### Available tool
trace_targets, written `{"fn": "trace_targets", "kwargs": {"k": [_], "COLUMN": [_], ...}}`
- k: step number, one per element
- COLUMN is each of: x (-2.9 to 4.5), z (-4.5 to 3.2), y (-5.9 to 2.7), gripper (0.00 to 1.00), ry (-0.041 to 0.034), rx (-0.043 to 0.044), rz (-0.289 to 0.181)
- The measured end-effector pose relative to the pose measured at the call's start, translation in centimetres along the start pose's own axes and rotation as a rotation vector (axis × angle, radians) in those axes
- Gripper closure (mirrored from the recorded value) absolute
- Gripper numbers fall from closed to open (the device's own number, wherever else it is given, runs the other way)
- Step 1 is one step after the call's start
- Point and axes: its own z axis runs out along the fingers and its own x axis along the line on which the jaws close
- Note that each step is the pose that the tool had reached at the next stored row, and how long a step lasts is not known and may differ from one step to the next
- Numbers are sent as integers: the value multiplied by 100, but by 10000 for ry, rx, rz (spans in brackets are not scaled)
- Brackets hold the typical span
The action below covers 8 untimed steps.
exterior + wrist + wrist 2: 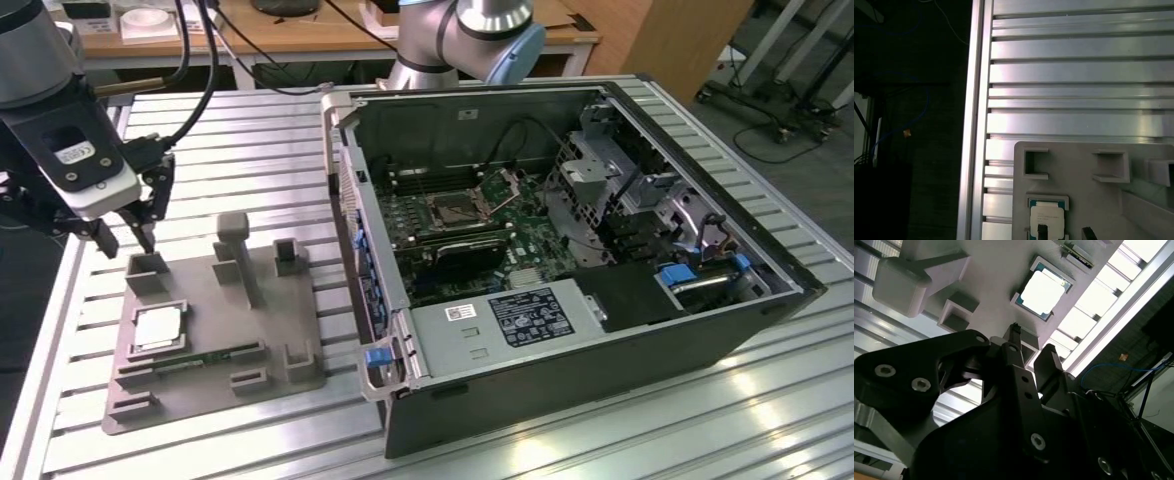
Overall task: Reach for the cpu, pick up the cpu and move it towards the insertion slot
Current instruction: 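Reach for the cpu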
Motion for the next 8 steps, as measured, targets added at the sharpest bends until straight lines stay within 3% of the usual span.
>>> {"fn": "trace_targets", "kwargs": {"k": [1,8], "x": [0,14], "z": [2,42], "y": [0,-1], "gripper": [61,61], "ry": [0,1], "rx": [0,1], "rz": [0,0]}}
